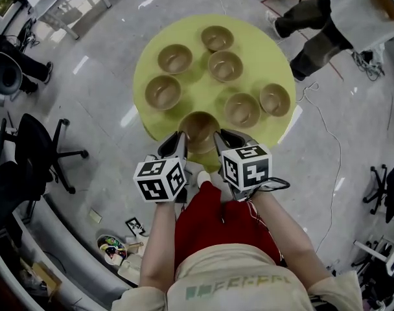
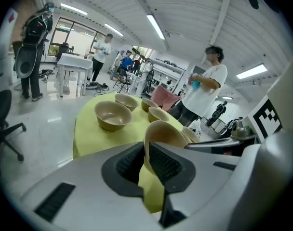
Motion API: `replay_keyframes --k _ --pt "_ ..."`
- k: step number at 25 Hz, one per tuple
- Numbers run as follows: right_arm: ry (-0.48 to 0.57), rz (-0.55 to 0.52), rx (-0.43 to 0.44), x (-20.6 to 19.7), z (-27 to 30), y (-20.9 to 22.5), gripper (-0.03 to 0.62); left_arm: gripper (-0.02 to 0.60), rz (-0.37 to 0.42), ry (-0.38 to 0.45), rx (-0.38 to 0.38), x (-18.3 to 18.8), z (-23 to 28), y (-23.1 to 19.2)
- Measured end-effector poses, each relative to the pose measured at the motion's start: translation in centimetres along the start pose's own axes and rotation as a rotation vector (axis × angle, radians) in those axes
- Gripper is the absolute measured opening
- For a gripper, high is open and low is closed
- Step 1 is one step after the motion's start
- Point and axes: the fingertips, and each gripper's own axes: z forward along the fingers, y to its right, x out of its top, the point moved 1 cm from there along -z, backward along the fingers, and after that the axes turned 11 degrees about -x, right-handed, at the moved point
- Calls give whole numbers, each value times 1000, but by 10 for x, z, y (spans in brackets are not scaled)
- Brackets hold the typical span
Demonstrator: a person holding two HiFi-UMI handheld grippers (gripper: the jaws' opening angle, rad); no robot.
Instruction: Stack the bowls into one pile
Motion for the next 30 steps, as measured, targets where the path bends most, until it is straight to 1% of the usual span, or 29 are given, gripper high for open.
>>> replay_keyframes --k 12,25,30 --pt "100 -74 34 34 -29 -33 67 49 72 123 42 33 -44 8" --pt "214 -167 61 77 -37 -71 66 49 113 243 80 73 -81 -1" --pt "229 -195 57 89 -37 -79 66 48 104 268 103 83 -88 -4"
